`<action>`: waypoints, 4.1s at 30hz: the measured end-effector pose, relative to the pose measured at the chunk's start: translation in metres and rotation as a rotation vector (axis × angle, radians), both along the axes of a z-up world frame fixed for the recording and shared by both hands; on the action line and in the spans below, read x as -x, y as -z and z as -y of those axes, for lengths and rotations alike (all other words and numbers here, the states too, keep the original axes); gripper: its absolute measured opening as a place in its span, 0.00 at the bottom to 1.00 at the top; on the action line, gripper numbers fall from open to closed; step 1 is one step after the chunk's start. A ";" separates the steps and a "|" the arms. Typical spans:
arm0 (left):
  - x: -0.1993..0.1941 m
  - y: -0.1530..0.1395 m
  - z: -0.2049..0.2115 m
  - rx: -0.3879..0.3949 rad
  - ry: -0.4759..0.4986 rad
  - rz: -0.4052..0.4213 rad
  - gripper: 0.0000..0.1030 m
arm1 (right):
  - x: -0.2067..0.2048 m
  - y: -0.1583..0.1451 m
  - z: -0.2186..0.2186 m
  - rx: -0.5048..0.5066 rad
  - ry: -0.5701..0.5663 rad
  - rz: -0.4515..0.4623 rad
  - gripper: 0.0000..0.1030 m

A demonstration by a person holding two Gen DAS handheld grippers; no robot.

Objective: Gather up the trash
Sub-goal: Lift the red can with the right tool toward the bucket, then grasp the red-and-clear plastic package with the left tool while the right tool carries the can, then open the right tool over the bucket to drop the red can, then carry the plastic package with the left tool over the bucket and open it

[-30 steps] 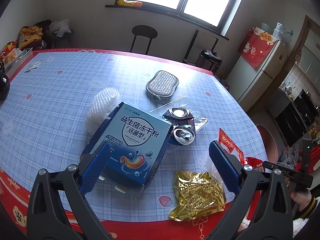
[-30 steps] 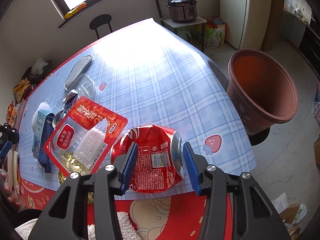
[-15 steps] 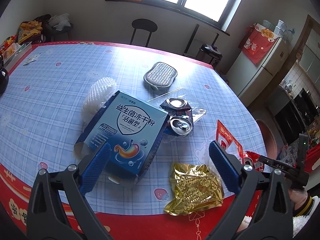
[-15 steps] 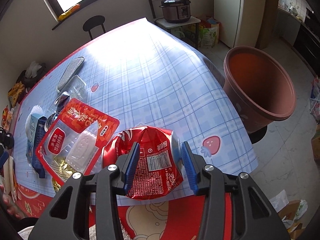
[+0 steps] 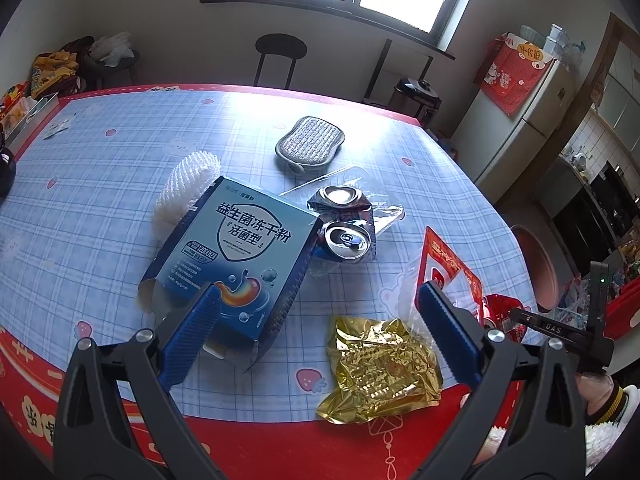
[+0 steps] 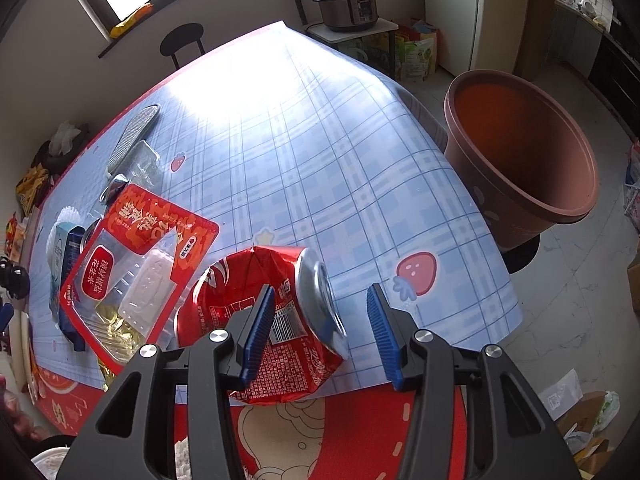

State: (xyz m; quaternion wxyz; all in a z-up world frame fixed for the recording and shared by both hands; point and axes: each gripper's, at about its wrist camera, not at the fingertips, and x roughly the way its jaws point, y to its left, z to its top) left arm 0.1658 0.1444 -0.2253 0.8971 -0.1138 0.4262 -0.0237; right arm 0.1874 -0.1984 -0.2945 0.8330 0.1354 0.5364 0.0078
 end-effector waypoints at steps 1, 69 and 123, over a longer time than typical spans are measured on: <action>0.000 0.000 0.002 -0.002 0.002 -0.002 0.94 | 0.000 0.003 0.000 -0.012 -0.006 -0.011 0.46; -0.068 -0.034 0.072 0.172 0.098 0.018 0.16 | -0.008 -0.139 0.198 0.192 0.219 0.513 0.18; -0.165 -0.113 0.442 0.107 0.618 0.143 0.16 | 0.101 -0.216 0.335 0.299 0.436 0.455 0.95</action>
